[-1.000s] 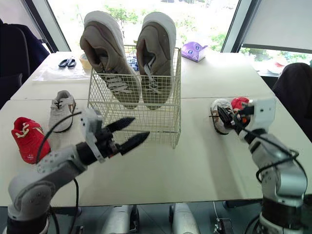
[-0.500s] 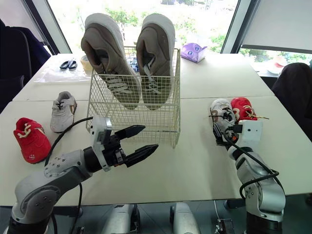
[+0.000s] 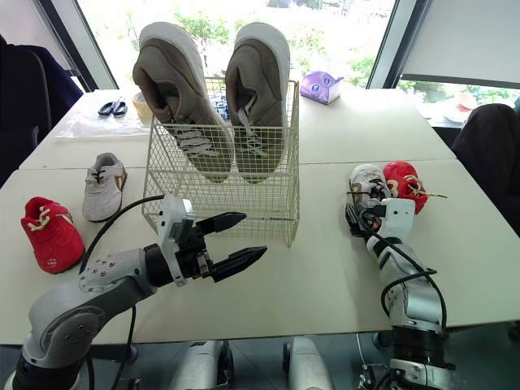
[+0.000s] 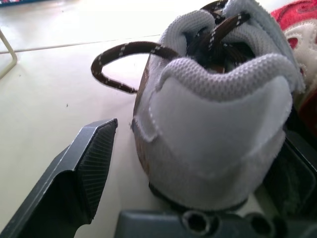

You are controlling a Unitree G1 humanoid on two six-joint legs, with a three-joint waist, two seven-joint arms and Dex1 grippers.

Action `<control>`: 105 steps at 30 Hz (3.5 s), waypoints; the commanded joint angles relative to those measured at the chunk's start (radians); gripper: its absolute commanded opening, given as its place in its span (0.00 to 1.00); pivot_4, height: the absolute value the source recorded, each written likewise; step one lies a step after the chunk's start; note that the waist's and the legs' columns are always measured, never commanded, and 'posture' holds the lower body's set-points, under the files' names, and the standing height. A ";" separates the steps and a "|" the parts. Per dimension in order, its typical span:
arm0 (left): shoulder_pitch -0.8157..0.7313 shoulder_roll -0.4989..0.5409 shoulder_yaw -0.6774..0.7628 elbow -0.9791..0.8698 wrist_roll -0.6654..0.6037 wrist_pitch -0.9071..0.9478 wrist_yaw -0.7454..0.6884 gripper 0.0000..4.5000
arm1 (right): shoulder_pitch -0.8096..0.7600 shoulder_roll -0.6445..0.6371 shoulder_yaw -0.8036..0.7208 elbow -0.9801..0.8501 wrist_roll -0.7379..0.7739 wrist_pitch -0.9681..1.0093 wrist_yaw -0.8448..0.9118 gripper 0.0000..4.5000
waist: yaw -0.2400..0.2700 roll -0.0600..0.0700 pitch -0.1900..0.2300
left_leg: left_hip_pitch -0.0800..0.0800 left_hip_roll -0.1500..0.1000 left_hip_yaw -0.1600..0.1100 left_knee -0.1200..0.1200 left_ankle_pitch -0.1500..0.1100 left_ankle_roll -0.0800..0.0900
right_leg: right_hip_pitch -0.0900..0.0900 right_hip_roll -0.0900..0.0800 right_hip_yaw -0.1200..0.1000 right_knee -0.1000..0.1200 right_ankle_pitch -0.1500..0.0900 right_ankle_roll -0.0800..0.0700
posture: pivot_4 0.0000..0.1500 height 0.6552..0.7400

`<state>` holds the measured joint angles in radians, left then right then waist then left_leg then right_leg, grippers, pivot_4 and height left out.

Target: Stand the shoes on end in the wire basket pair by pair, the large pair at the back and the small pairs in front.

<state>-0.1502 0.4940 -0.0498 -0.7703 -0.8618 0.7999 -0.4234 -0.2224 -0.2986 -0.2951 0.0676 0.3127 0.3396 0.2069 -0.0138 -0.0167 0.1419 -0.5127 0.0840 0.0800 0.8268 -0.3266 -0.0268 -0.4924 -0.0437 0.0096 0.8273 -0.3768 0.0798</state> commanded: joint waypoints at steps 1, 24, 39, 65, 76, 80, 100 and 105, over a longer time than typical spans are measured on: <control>-0.022 0.015 0.011 -0.040 -0.017 0.013 0.022 1.00 | -0.020 0.014 0.000 0.038 -0.011 -0.040 -0.006 0.81 | -0.001 0.000 0.000 | 0.000 0.000 0.000 0.000 0.000 0.000 | 0.000 0.000 0.000 0.000 0.000 0.000 | 1.00 0.00; -0.568 0.246 0.384 0.546 -0.742 0.059 0.080 1.00 | -0.656 -0.410 0.095 -0.169 -0.109 -0.320 0.230 0.35 | 0.001 0.004 0.003 | -0.006 0.001 0.001 0.010 -0.005 0.009 | -0.003 0.000 0.000 0.002 0.000 0.002 | 1.00 0.00; -0.749 0.284 0.427 0.746 -0.653 0.114 -0.116 1.00 | -0.760 -0.473 0.273 -0.231 -0.050 -0.478 0.695 0.35 | 0.000 0.003 0.004 | -0.008 0.000 0.000 0.011 -0.005 0.009 | -0.004 -0.001 0.000 0.002 0.001 0.004 | 1.00 0.00; -0.730 0.348 0.390 0.723 -0.500 0.262 -0.414 0.07 | -0.808 -0.425 0.344 -0.180 0.002 -0.573 0.963 0.60 | 0.001 0.004 0.004 | -0.008 0.000 0.000 0.011 -0.005 0.008 | -0.004 -0.002 0.000 0.002 0.000 0.002 | 1.00 0.00; -0.669 0.098 0.572 0.672 -0.809 0.118 0.033 0.07 | -0.561 -0.393 -0.080 -0.331 1.070 0.440 0.265 0.98 | 0.004 0.002 0.003 | -0.008 0.001 -0.002 0.013 -0.002 0.003 | -0.002 -0.005 -0.001 0.003 0.001 0.003 | 1.00 0.00; -0.653 -0.056 0.543 0.589 -0.808 -0.002 0.154 0.07 | -0.513 -0.084 -0.040 -0.461 1.298 0.286 -0.130 0.98 | -0.006 0.002 0.003 | -0.007 0.001 -0.001 0.013 -0.004 0.007 | -0.003 -0.003 0.002 0.005 0.001 0.004 | 1.00 0.00; -0.560 -0.179 0.425 0.511 -0.803 -0.085 0.181 0.07 | -0.676 0.268 0.177 -0.437 0.967 0.106 -0.154 0.98 | -0.001 0.002 0.003 | -0.009 0.000 -0.002 0.012 -0.004 0.007 | -0.004 0.000 -0.001 0.004 0.001 0.004 | 1.00 0.00; -0.528 -0.178 0.401 0.507 -0.788 -0.085 0.169 0.07 | -0.710 0.310 0.209 -0.461 0.954 0.108 -0.176 0.98 | -0.002 0.002 0.003 | -0.009 0.000 -0.002 0.012 -0.004 0.007 | -0.004 0.000 -0.001 0.004 0.001 0.004 | 1.00 0.00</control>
<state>-0.6768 0.3124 0.3674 -0.2370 -1.6571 0.7138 -0.2457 -0.8947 -0.0022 -0.1072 -0.3505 1.2679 0.4520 0.0315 -0.0153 -0.0149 0.1451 -0.5219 0.0839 0.0780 0.8386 -0.3310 -0.0194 -0.4966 -0.0440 0.0082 0.8315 -0.3758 0.0838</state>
